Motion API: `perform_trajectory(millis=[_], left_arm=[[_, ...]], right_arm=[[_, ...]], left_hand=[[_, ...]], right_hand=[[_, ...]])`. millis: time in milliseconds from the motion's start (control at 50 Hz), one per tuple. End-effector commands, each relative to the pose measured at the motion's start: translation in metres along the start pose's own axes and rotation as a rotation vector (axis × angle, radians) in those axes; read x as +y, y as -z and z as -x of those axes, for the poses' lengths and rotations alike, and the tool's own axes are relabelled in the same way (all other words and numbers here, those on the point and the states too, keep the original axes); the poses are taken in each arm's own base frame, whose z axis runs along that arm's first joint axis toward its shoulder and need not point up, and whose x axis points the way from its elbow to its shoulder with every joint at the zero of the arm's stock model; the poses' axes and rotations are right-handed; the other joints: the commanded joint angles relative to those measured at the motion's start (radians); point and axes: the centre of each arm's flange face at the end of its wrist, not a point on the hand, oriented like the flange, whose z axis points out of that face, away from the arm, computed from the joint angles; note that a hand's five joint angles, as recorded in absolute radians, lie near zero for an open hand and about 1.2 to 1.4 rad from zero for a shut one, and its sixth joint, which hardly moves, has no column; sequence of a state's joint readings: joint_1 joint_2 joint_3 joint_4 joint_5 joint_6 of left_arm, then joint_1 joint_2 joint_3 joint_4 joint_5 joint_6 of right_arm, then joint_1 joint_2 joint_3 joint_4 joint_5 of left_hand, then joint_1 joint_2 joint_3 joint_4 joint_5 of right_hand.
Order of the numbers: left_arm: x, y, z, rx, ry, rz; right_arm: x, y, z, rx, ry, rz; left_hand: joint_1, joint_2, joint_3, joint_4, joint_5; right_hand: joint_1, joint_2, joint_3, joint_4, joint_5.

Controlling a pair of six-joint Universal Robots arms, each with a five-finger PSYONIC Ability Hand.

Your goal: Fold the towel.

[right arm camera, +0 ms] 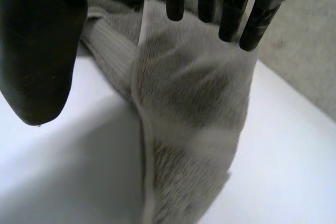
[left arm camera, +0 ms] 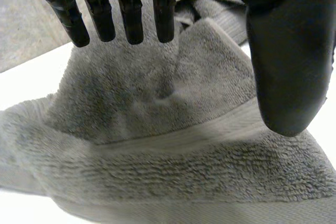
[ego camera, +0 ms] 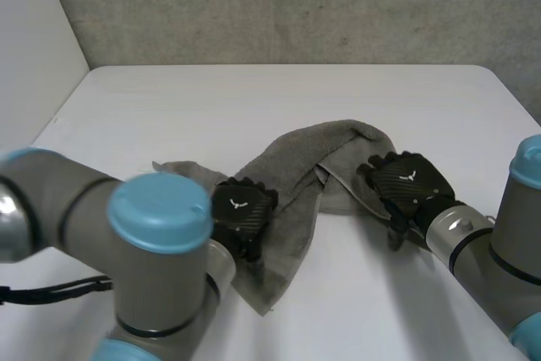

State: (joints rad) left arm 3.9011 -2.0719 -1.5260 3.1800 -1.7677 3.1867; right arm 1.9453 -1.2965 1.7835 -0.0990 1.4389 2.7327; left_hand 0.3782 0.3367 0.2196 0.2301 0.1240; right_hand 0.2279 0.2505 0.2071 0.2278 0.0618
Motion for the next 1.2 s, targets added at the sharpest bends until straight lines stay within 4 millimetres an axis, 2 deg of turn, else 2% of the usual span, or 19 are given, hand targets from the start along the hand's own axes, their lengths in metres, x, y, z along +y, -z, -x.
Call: perform_trajectory(millis=[20,60,200,380,540,780,940,980,1000,1040,1060,1100,1120,1140,1180,1200], left_arm=[[0.008,-0.009,-0.021,-0.026,0.034,0.001],[0.010,-0.012,-0.032,-0.002,0.061,-0.004],[0.006,-0.024,-0.041,0.010,0.139,-0.030],[0.008,-0.044,-0.045,0.009,0.244,-0.095],[0.011,-0.058,-0.045,-0.033,0.263,-0.144],[0.017,-0.081,-0.048,-0.078,0.263,-0.187],[0.018,-0.095,-0.048,-0.102,0.255,-0.203],[0.018,-0.096,-0.048,-0.103,0.251,-0.202],[0.018,-0.096,-0.048,-0.104,0.248,-0.204],[0.018,-0.096,-0.048,-0.104,0.248,-0.204],[0.018,-0.096,-0.048,-0.104,0.248,-0.204],[0.016,-0.097,-0.047,-0.113,0.251,-0.213],[0.016,-0.097,-0.047,-0.113,0.251,-0.213],[0.016,-0.097,-0.045,-0.125,0.252,-0.213],[0.016,-0.097,-0.044,-0.139,0.253,-0.215],[0.014,-0.096,-0.041,-0.152,0.253,-0.218]], right_arm=[[0.018,-0.014,-0.001,0.022,-0.046,0.013],[0.021,-0.016,0.000,0.021,-0.042,0.019],[0.028,-0.026,-0.001,0.047,-0.009,0.011],[0.028,-0.034,-0.005,0.084,0.009,-0.012],[0.028,-0.044,-0.009,0.101,0.024,-0.026],[0.028,-0.046,-0.009,0.100,0.040,-0.027],[0.028,-0.053,-0.010,0.100,0.040,-0.031],[0.029,-0.055,-0.010,0.097,0.040,-0.030],[0.029,-0.055,-0.010,0.097,0.040,-0.030],[0.028,-0.057,-0.010,0.094,0.038,-0.043],[0.028,-0.057,-0.010,0.094,0.038,-0.043],[0.025,-0.059,-0.012,0.101,0.039,-0.072],[0.025,-0.059,-0.012,0.101,0.039,-0.072],[0.024,-0.060,-0.015,0.108,0.037,-0.083],[0.022,-0.059,-0.020,0.114,0.035,-0.087],[0.019,-0.058,-0.024,0.117,0.034,-0.094]], left_hand=[[-0.132,-0.091,-0.045,-0.056,-0.053],[-0.132,-0.091,-0.045,-0.056,-0.053],[-0.138,-0.097,-0.045,-0.056,-0.059],[-0.135,-0.094,-0.045,-0.056,-0.056],[-0.124,-0.082,-0.045,-0.056,-0.044],[-0.115,-0.073,-0.045,-0.056,-0.035],[-0.112,-0.070,-0.045,-0.056,-0.032],[-0.109,-0.067,-0.045,-0.056,-0.029],[-0.109,-0.067,-0.045,-0.056,-0.029],[-0.103,-0.062,-0.045,-0.056,-0.023],[-0.103,-0.062,-0.045,-0.056,-0.023],[-0.065,-0.024,-0.045,-0.056,0.014],[-0.065,-0.023,-0.045,-0.056,0.015],[-0.007,0.035,-0.045,-0.056,0.073],[0.058,0.100,-0.045,-0.056,0.138],[0.189,0.231,-0.045,-0.056,0.269]], right_hand=[[-0.053,-0.076,-0.033,-0.053,-0.062],[-0.053,-0.076,-0.033,-0.053,-0.062],[-0.053,-0.076,-0.033,-0.053,-0.062],[-0.053,-0.076,-0.033,-0.053,-0.062],[-0.053,-0.076,-0.033,-0.053,-0.062],[-0.053,-0.076,-0.033,-0.053,-0.062],[0.033,0.011,-0.033,-0.053,0.025],[0.199,0.177,-0.033,-0.053,0.191],[0.201,0.178,-0.033,-0.053,0.192],[0.501,0.479,-0.033,-0.053,0.493],[0.503,0.480,-0.033,-0.053,0.494],[0.894,0.872,-0.033,-0.053,0.886],[0.896,0.874,-0.033,-0.053,0.888],[1.085,1.063,-0.033,-0.053,1.077],[1.168,1.145,-0.033,-0.053,1.159],[1.168,1.146,-0.033,-0.053,1.160]])
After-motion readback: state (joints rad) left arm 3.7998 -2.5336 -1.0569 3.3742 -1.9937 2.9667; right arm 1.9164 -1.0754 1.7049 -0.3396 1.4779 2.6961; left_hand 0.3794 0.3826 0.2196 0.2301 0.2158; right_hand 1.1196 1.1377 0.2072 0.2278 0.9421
